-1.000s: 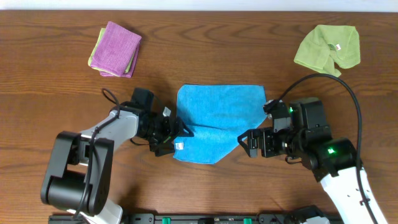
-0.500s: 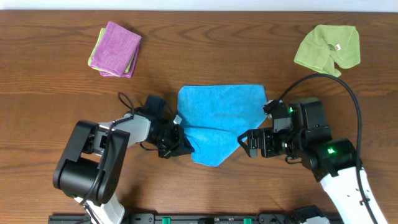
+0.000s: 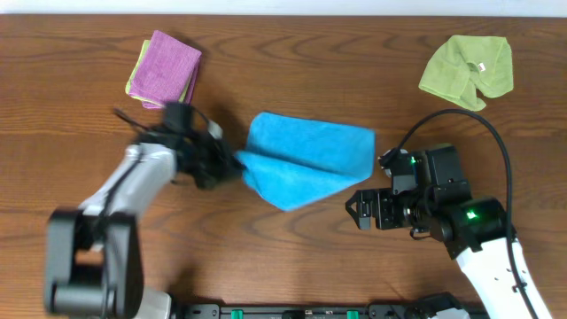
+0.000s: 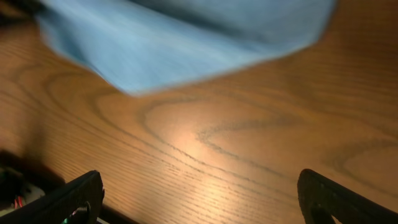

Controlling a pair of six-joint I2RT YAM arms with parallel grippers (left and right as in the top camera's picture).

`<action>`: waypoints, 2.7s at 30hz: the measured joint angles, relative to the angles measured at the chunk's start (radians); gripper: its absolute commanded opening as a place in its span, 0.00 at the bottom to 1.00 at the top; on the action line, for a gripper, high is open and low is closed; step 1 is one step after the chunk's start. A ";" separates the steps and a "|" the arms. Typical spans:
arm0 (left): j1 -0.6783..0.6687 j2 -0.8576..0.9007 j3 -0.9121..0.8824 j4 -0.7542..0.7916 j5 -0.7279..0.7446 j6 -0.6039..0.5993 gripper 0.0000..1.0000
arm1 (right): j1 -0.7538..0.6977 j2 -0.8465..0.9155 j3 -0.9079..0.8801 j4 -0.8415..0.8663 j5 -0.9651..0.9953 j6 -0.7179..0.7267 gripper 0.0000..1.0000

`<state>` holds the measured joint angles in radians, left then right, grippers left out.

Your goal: Fold the cloth

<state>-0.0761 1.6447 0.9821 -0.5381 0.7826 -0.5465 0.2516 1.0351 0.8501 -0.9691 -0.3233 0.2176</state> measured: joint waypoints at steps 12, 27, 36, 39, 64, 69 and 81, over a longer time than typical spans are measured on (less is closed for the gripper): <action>0.058 -0.106 0.095 -0.045 -0.161 0.031 0.06 | 0.000 0.000 -0.201 0.210 -0.058 0.006 0.99; 0.058 -0.106 0.093 -0.041 -0.169 0.026 0.06 | 0.002 0.201 -0.457 0.876 -0.188 0.175 0.91; 0.057 -0.106 0.093 -0.050 -0.162 0.023 0.06 | 0.011 0.441 -0.449 1.179 -0.220 0.293 0.88; 0.057 -0.106 0.093 -0.061 -0.162 0.023 0.06 | 0.011 0.487 -0.443 1.255 -0.232 0.323 0.86; 0.057 -0.106 0.100 -0.065 -0.122 0.023 0.06 | 0.029 0.468 -0.447 1.481 -0.284 0.499 0.02; 0.057 -0.106 0.157 -0.065 -0.101 0.023 0.06 | 0.007 0.258 -0.386 1.355 -0.328 0.554 0.01; 0.037 -0.106 0.191 -0.066 -0.099 0.023 0.06 | -0.029 0.126 -0.118 0.921 -0.153 0.496 0.01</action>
<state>-0.0395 1.5383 1.1732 -0.6037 0.6838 -0.5236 0.2226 1.1610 0.7322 -0.0483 -0.4763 0.7132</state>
